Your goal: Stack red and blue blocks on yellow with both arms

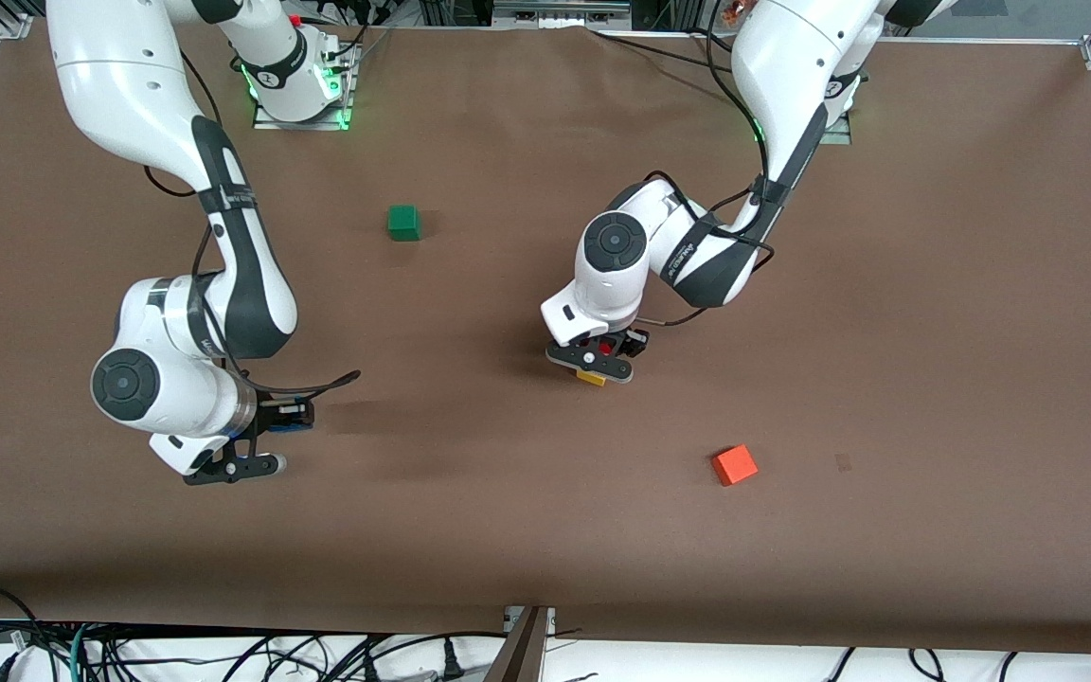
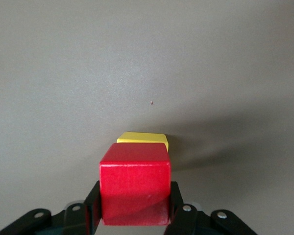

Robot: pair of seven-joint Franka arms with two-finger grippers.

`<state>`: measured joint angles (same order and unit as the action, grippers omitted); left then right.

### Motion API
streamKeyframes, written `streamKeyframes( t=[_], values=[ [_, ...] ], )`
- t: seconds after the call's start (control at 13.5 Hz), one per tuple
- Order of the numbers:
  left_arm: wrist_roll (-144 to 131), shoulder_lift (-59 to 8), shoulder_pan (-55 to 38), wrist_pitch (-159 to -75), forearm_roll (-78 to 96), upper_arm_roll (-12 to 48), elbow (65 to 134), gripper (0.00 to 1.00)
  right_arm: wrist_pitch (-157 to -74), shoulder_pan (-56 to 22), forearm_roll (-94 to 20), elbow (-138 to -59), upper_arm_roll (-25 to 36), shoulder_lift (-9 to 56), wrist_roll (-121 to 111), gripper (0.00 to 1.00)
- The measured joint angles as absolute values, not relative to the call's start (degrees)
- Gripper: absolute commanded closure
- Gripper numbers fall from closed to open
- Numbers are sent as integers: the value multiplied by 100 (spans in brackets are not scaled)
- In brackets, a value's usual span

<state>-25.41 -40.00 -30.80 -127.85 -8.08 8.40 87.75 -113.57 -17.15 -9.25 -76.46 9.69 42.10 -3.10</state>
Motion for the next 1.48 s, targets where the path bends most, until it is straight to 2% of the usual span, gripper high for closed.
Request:
streamKeyframes(
  t=[0.15, 0.44, 0.74, 0.96, 1.26, 1.48],
  values=[
    [-2542, -4026, -3070, -12587, -808, 817, 8560, 0, -11030, -1755, -943, -7350, 962, 4207, -223, 69],
    [-2556, -4000, -2907, -11051, -807, 743, 7347, 0, -10850, -1819, -956, -7083, 775, 4210, 41, 67],
    [-2550, -3661, -2103, -10170, -808, 702, 6428, 0, -10719, -1885, -974, -6769, 181, 4209, 1166, 67],
    [-2536, -3190, -1256, -10057, -808, 706, 6276, 0, -10798, -2069, -976, -6546, -336, 4212, 2360, 67],
    [-2526, -2724, -627, -9502, -808, 708, 6272, 0, -11505, -3101, -894, -6510, -398, 4275, 3669, 67],
    [-2536, -2688, -289, -9172, -807, 705, 6280, 0, -11981, -3846, -431, -6465, -391, 4478, 4423, 67]
  ],
)
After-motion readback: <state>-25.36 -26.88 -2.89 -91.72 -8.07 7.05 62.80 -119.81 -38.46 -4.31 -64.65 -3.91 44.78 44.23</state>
